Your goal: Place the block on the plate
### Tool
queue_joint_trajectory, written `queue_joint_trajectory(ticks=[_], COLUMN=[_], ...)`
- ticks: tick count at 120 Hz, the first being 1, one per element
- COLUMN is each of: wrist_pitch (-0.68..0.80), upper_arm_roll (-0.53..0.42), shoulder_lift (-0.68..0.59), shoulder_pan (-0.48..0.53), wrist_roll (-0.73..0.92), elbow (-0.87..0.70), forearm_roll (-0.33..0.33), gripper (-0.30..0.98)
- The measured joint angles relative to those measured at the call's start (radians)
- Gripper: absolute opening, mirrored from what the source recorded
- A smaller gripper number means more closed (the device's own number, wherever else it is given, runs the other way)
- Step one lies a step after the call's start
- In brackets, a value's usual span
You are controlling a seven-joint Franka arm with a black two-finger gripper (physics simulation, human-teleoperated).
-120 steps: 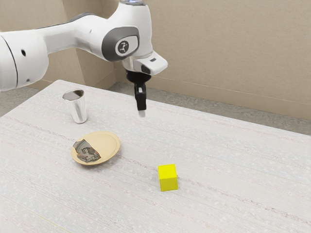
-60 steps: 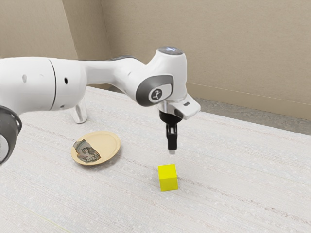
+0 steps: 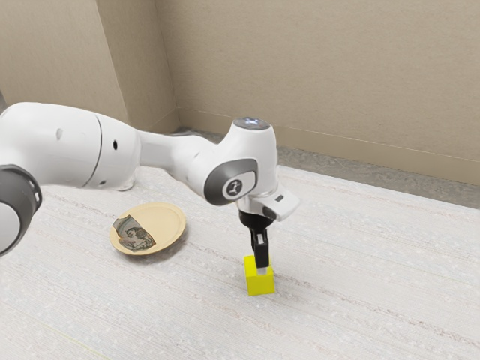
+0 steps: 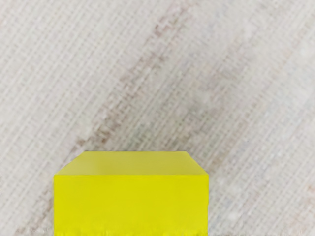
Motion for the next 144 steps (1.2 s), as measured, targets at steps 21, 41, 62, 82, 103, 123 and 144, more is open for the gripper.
queue_joint_trajectory(ticks=[21, 41, 62, 82, 103, 123, 144], wrist_pitch=[0.041, 0.067, 0.088, 0.104, 0.133, 0.146, 0.149], upper_arm_roll=[0.0, 0.0, 0.0, 0.0, 0.0, 0.001, 0.001], shoulder_lift=[-0.003, 0.009, 0.016, 0.026, 0.026, 0.024, 0.0], shoulder_pan=[0.013, 0.019, 0.035, 0.038, 0.048, 0.047, 0.043], wrist_roll=[-0.011, -0.019, -0.026, -0.03, -0.035, -0.043, -0.058], elbow=[-0.028, -0.044, -0.062, -0.079, -0.113, -0.118, -0.119], forearm_roll=[-0.02, -0.035, -0.045, -0.051, -0.074, -0.079, -0.071], gripper=[0.69, 0.69, 0.69, 0.69, 0.57, 0.41, 0.35])
